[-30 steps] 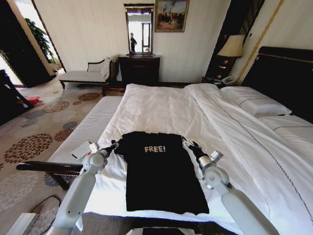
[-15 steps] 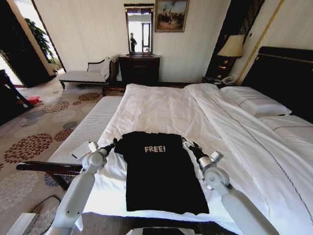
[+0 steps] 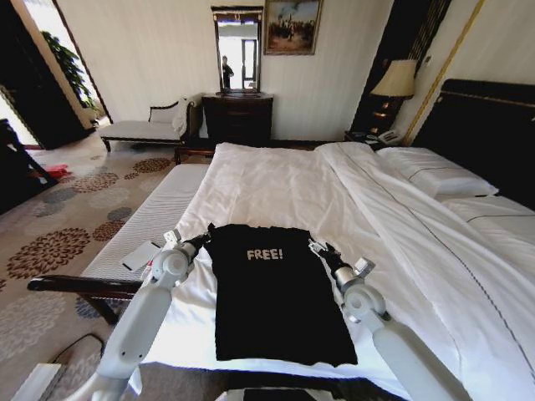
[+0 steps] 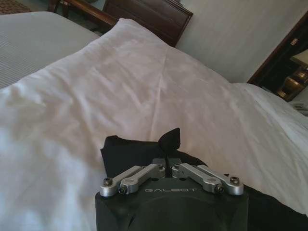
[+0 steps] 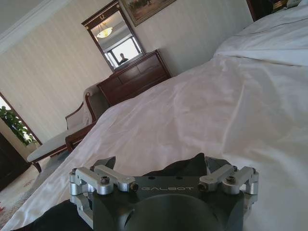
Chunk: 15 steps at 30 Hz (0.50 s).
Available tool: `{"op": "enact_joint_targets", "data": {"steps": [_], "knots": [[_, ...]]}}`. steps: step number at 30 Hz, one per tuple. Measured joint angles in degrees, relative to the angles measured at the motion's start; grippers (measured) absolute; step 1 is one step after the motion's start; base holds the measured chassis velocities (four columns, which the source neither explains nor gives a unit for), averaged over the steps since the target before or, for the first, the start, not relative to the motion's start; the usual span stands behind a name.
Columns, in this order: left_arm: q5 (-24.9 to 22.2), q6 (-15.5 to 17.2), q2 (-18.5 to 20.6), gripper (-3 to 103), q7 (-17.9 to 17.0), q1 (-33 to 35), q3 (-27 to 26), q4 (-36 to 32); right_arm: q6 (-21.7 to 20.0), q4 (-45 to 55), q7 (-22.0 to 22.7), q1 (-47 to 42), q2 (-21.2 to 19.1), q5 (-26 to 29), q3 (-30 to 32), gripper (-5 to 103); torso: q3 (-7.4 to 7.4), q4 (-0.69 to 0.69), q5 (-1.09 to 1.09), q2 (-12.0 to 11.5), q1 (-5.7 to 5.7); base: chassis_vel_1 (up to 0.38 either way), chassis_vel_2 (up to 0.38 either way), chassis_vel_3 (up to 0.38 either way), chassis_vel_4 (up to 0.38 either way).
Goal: Fold the clothes on the bed.
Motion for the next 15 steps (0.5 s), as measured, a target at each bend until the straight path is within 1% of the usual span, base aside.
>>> {"op": "enact_joint_targets", "data": {"steps": [3, 5, 8, 10, 15], "knots": [[0.26, 0.01, -0.20, 1, 0.05, -0.57, 1.35, 0.27, 0.00, -0.19, 0.00, 0.02, -0.06, 0.03, 0.08, 100, 0.00, 0.00, 0.01, 0.00, 0.00, 0.000, 0.000, 0.000, 0.000], [1.08, 0.02, -0.33, 1, 0.37, -1.34, 3.95, 0.80, 0.00, -0.64, -0.03, 0.19, -0.11, 0.05, 0.15, 100, 0.00, 0.00, 0.01, 0.00, 0.00, 0.000, 0.000, 0.000, 0.000], [1.66, -0.02, -0.33, 1, 0.63, -1.56, 5.07, 0.97, 0.00, -0.77, -0.05, 0.31, -0.10, 0.06, 0.11, 100, 0.00, 0.00, 0.01, 0.00, 0.00, 0.000, 0.000, 0.000, 0.000], [2.26, -0.06, -0.18, 1, 0.90, -1.77, 6.86, 0.97, 0.00, -0.90, -0.06, 0.58, 0.01, 0.06, -0.14, 100, 0.00, 0.02, 0.01, 0.00, 0.00, 0.000, 0.000, 0.000, 0.000], [2.88, -0.22, -0.15, 1, 1.20, -1.89, 8.23, 0.85, 0.00, -1.21, -0.08, 0.99, 0.14, 0.05, -0.55, 100, 0.00, 0.02, 0.01, 0.00, 0.00, 0.000, 0.000, 0.000, 0.000]]}}
